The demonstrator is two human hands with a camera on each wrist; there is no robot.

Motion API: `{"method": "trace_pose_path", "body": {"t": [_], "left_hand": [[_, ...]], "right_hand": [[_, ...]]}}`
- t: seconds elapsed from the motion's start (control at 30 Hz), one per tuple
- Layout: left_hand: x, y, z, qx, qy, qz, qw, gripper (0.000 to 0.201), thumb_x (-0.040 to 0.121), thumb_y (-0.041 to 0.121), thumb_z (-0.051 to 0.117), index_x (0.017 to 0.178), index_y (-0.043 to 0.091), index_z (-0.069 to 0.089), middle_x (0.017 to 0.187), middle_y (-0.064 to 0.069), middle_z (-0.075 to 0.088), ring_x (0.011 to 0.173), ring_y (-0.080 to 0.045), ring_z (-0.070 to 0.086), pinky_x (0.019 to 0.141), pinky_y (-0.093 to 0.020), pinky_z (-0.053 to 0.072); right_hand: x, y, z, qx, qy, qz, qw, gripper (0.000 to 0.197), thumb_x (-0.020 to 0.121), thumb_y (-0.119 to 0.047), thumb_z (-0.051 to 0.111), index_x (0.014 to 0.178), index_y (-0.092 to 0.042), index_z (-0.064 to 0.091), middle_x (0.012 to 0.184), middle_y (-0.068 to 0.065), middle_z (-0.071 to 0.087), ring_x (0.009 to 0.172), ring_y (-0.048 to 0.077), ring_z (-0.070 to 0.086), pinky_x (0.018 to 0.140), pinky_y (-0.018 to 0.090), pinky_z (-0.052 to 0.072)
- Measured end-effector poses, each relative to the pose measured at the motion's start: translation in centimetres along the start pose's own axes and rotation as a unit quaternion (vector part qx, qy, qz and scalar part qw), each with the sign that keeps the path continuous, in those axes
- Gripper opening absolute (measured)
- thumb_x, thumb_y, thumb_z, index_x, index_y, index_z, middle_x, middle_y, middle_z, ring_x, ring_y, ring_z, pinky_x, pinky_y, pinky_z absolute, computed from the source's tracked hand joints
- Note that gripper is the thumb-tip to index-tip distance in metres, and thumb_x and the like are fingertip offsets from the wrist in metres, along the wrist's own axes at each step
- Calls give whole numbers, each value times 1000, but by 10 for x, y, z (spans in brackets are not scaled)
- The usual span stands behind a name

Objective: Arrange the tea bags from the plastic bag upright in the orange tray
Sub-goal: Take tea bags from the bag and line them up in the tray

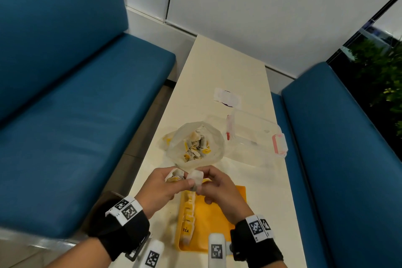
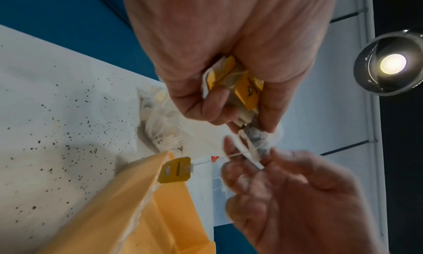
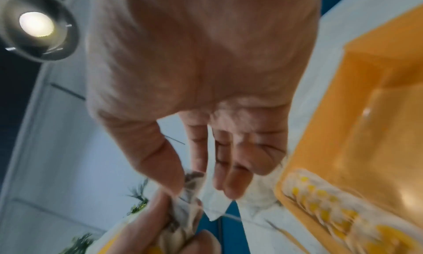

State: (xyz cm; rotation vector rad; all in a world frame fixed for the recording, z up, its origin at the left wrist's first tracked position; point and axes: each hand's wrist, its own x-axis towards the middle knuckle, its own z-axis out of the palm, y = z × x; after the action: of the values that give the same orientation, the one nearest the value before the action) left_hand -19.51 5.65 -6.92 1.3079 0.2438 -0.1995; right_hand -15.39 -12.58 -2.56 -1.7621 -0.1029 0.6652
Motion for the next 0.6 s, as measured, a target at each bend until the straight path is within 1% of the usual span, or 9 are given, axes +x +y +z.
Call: {"method": "trace_pose_path", "body": {"t": [0.07, 0.1, 0.17, 0.23, 0.33, 0.43, 0.5, 0.57, 0.6], "left_hand": [[1, 1, -2, -7, -2, 1, 1000, 41, 67, 33, 88, 91, 4, 72, 69, -4, 54, 62, -15, 45, 50, -22, 36], [1, 3, -2, -4, -1, 6, 1000, 46, 63, 38, 86, 92, 5, 73, 69, -2, 56, 62, -14, 47, 51, -23, 37], [1, 6, -4, -2, 4, 14, 1000, 47, 59, 42, 84, 90, 8, 74, 66, 2, 61, 61, -14, 49, 52, -23, 38], [2, 7, -7, -5, 15, 14, 1000, 39, 58, 43, 84, 82, 13, 74, 66, 2, 61, 61, -13, 48, 52, -23, 38], [3, 7, -12, 3, 32, 21, 999, 24, 68, 35, 85, 80, 17, 74, 65, 5, 60, 60, -10, 47, 51, -24, 38], [2, 5, -18, 18, 55, 31, 998, 10, 81, 21, 83, 84, 16, 76, 64, 6, 60, 59, -11, 46, 51, -24, 37], [1, 2, -20, 23, 67, 33, 997, 7, 82, 18, 82, 88, 19, 78, 66, 5, 62, 60, -11, 48, 50, -23, 38], [0, -1, -19, 44, 68, 37, 996, 6, 83, 18, 81, 89, 19, 78, 65, 6, 64, 58, -9, 50, 50, -20, 39], [-1, -1, -17, 57, 66, 44, 995, 5, 84, 17, 80, 88, 18, 79, 64, 8, 65, 56, -6, 52, 51, -17, 40]], "right_hand": [[-2, 9, 7, -24, -46, 29, 998, 49, 73, -8, 71, 119, -24, 64, 104, 6, 67, 68, 17, 53, 55, 28, 40], [-3, 13, 13, -46, -57, 40, 997, 49, 73, -10, 73, 119, -24, 64, 107, 4, 68, 68, 16, 55, 56, 28, 41], [-5, 19, 24, -73, -59, 50, 994, 35, 75, -14, 75, 109, -15, 69, 101, -1, 70, 68, 14, 58, 57, 27, 42], [-7, 24, 33, -72, -45, 49, 995, 18, 78, -10, 73, 96, -8, 73, 85, 1, 71, 68, 14, 61, 57, 27, 42], [-11, 25, 36, -68, -25, 46, 996, 8, 82, -1, 71, 90, -2, 73, 74, 7, 69, 66, 15, 63, 60, 29, 47], [-19, 25, 30, -41, -28, 44, 998, 16, 79, 7, 73, 91, -2, 72, 81, 6, 71, 71, 14, 65, 68, 30, 54], [-25, 24, 25, -43, 6, 35, 998, 15, 78, 10, 71, 88, -1, 73, 81, 9, 71, 73, 16, 67, 72, 33, 57], [-28, 19, 21, -42, 71, 24, 996, 9, 82, 8, 69, 85, 0, 72, 72, 12, 71, 67, 20, 67, 67, 34, 57], [-29, 16, 18, -39, 99, 15, 994, 7, 83, 6, 69, 83, 0, 72, 68, 11, 70, 62, 18, 66, 62, 32, 54]]}}
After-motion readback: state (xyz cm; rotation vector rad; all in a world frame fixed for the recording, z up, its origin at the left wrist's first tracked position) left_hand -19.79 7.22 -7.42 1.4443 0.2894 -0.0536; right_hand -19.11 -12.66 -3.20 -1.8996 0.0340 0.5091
